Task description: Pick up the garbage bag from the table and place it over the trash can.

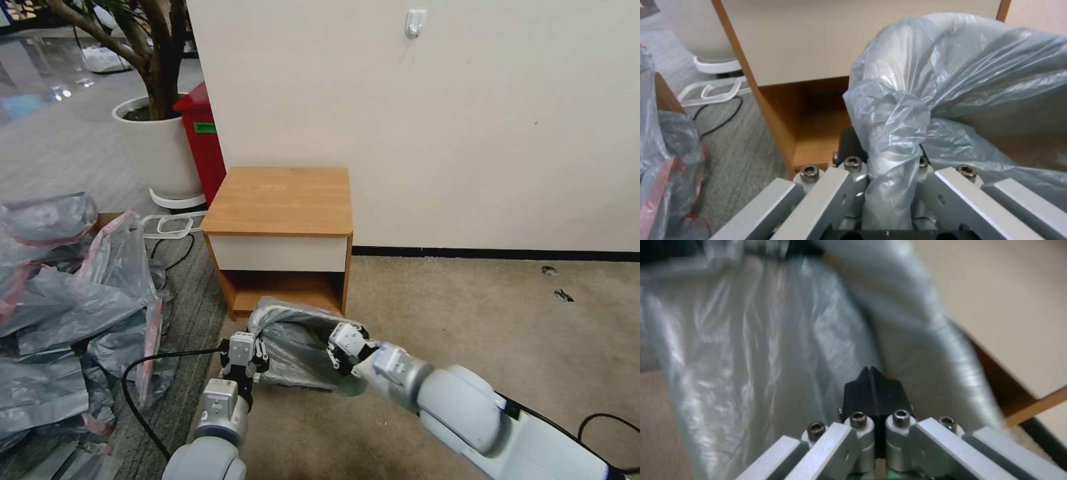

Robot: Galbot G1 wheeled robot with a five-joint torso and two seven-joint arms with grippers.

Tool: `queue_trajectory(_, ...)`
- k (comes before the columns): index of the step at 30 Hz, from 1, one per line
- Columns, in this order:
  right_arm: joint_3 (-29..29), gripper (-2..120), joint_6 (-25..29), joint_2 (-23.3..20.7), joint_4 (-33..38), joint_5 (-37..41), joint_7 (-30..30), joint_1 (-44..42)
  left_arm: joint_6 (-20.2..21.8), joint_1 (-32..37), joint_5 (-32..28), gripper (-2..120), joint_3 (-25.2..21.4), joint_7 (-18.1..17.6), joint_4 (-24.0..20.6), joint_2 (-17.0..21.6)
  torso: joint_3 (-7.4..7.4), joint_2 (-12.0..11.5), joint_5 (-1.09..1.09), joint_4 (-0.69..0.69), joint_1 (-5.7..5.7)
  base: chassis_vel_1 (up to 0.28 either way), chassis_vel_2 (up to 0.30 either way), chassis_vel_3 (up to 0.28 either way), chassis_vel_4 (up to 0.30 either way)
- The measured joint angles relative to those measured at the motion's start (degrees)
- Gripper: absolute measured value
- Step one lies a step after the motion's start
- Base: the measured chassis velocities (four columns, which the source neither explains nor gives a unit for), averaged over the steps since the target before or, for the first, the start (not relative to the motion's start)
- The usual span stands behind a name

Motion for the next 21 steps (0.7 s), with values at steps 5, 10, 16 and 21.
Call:
queue_trajectory(5,-3.69,0,-0.3,1.83,-5.38,-2.28,-0.6,3.04,-0.33,0.29,1.02,4,0.55,0.0,-0.3,-0.24,0.0,0.0,0.0,0.0,0.0,0.0,0.0,0.0,0.0)
queue_trajectory(10,-6.56,0,-0.45,4.49,-10.89,-4.37,-0.67,5.42,-0.7,0.72,1.63,4,1.85,-0.01,-0.23,-0.45,0.0,0.0,0.0,0.0,0.0,0.0,0.0,0.0,0.0)
queue_trajectory(16,-9.08,0,-0.53,7.34,-15.55,-5.81,-0.88,7.39,-0.65,1.38,1.62,4,4.54,-0.05,-0.2,-1.01,0.0,0.0,0.0,0.0,0.0,0.0,0.0,0.0,0.0)
queue_trajectory(21,-9.28,0,-0.19,9.69,-18.24,-6.85,-1.08,7.54,-0.25,1.76,1.24,4,5.54,-0.15,-0.68,-1.23,0.0,0.0,0.0,0.0,0.0,0.0,0.0,0.0,0.0)
